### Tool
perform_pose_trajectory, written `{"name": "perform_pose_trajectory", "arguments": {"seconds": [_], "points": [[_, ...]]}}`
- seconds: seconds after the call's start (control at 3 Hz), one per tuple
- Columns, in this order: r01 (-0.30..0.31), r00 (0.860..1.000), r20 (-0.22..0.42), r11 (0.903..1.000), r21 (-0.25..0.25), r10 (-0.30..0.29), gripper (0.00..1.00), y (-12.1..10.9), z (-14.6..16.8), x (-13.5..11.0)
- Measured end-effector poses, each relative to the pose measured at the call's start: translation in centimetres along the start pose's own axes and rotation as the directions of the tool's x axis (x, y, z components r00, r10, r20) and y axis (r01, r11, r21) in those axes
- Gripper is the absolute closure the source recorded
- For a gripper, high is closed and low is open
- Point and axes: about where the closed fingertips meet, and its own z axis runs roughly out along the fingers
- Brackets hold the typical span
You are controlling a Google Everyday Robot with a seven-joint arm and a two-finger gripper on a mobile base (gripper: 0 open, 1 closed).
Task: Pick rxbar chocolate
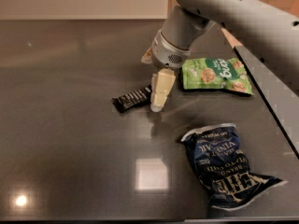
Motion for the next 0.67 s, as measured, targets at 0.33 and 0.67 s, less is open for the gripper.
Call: {"name": "perform_pose_trajectory", "arguments": {"seconds": [0.33,0.67], "points": [[0.015,1.0,0.003,0.9996,-0.024,-0.015,0.0,-0.4,1.9,-0.3],[0.026,1.0,0.007,0.9986,-0.046,-0.026,0.0,-0.5,3.3,-0.8]]}}
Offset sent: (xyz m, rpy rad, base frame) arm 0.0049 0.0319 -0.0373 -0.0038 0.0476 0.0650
